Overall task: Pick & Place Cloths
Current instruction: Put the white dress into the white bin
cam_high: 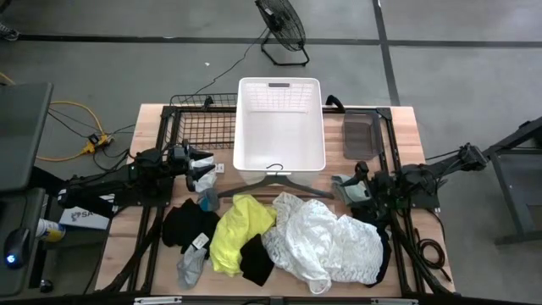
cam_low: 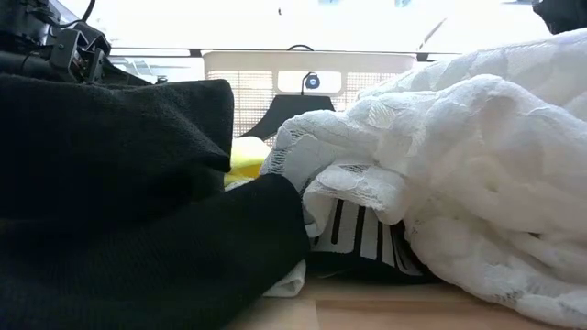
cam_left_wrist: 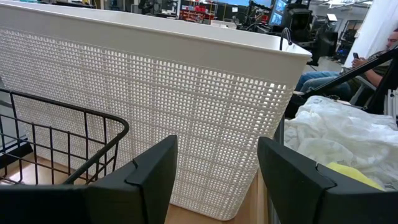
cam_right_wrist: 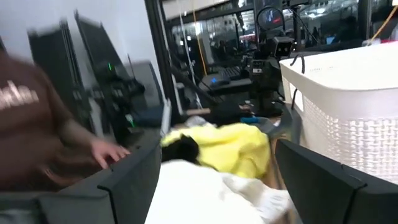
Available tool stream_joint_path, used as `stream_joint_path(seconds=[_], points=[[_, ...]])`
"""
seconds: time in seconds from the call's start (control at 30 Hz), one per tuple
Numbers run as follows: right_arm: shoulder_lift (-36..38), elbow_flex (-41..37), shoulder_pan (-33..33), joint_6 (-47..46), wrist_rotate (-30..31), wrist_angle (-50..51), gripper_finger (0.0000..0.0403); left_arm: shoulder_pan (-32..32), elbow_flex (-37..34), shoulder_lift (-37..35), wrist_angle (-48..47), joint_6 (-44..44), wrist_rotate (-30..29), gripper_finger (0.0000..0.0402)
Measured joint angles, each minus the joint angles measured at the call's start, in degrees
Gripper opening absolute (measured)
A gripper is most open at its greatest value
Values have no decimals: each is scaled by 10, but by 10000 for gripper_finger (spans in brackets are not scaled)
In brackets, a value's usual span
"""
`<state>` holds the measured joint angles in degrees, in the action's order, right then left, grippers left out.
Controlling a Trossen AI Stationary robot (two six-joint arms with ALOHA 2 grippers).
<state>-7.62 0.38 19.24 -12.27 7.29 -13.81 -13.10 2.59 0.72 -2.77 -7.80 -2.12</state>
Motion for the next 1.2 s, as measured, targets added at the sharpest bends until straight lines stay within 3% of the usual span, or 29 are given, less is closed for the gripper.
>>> stream_joint_path(seconds=[0.23, 0.37, 0.57, 0.67, 0.77, 1.0, 1.2], points=[[0, 0, 0, -93, 0, -88, 307, 0, 0, 0, 0, 0, 0, 218], [0, 0, 0, -89, -8, -139, 307, 0, 0, 0, 0, 0, 0, 218], [0, 0, 0, -33, -73, -214, 307, 0, 0, 0, 0, 0, 0, 218], [-1, 0, 0, -28, -66, -251, 307, 0, 0, 0, 0, 0, 0, 218], [-11, 2, 0, -47, -30, -228, 307, 0, 0, 0, 0, 0, 0, 218], [-105, 44, 0, -102, 21, -196, 307, 0, 0, 0, 0, 0, 0, 218], [-222, 146, 0, -99, 31, -154, 307, 0, 0, 0, 0, 0, 0, 218]])
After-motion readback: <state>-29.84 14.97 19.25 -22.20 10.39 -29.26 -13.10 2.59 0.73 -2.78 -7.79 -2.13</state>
